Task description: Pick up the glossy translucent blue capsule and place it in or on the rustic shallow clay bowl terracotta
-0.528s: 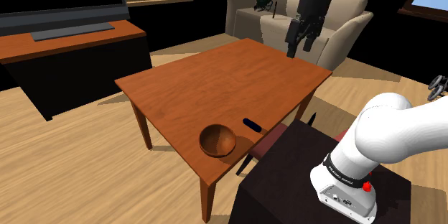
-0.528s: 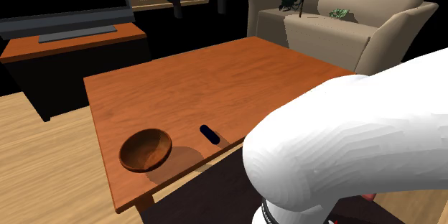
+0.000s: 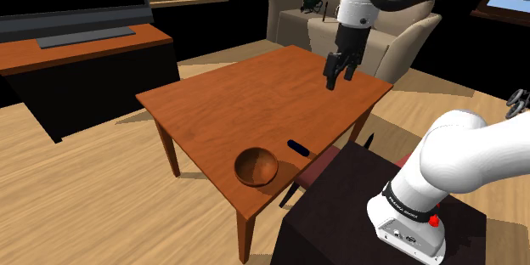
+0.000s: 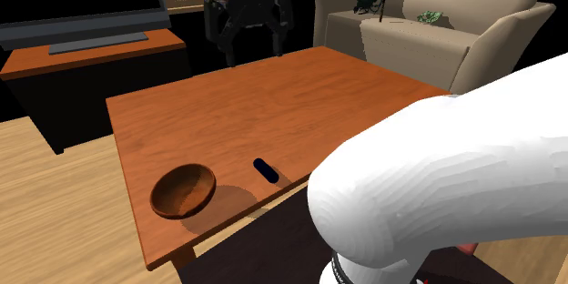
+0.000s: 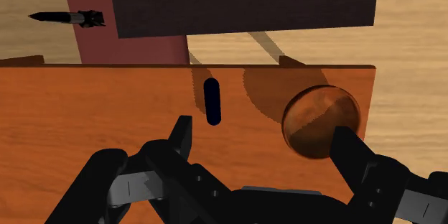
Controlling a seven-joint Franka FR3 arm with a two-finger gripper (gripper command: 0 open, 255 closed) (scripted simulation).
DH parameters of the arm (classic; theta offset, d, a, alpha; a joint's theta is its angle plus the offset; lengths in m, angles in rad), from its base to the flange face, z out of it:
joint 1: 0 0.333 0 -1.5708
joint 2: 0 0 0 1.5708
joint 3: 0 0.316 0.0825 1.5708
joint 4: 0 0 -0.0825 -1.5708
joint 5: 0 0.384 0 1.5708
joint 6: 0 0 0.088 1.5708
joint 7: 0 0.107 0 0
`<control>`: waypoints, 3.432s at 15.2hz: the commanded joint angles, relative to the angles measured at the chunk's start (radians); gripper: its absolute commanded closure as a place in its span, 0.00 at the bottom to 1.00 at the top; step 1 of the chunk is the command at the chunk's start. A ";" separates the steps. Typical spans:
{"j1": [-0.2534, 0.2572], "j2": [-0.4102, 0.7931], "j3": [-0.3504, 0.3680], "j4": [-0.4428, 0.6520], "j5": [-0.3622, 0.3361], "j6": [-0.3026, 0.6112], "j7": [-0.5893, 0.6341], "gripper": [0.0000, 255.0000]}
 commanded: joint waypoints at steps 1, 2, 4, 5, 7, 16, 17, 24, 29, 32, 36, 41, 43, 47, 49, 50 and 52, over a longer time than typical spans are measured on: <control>0.000 0.015 0.002 -0.062 -0.010 0.081 -0.006 0.00; -0.001 0.029 0.003 -0.086 -0.015 0.120 -0.009 0.00; -0.004 0.063 0.004 -0.130 -0.027 0.199 -0.015 0.00; -0.006 0.083 0.005 -0.150 -0.034 0.240 -0.017 0.00; -0.010 0.130 0.006 -0.186 -0.048 0.324 -0.020 0.00; -0.055 0.448 0.017 -0.265 -0.145 0.728 -0.002 0.00; -0.064 0.492 0.020 -0.265 -0.163 0.773 0.006 0.00; -0.131 0.832 0.019 -0.201 -0.395 1.046 0.146 0.00; -0.102 1.055 -0.063 -0.105 -0.608 1.168 0.297 0.00; -0.083 1.109 -0.096 -0.088 -0.649 1.207 0.331 0.00; -0.056 1.181 -0.139 -0.063 -0.698 1.257 0.374 0.00; -0.051 1.192 -0.146 -0.059 -0.703 1.265 0.379 0.00; -0.051 1.192 -0.146 -0.059 -0.703 1.265 0.379 0.00; -0.051 1.192 -0.146 -0.059 -0.703 1.265 0.379 1.00; -0.051 1.192 -0.146 -0.059 -0.703 1.265 0.379 1.00; -0.051 1.192 -0.146 -0.059 -0.703 1.265 0.379 1.00; -0.051 1.192 -0.146 -0.059 -0.703 1.265 0.379 1.00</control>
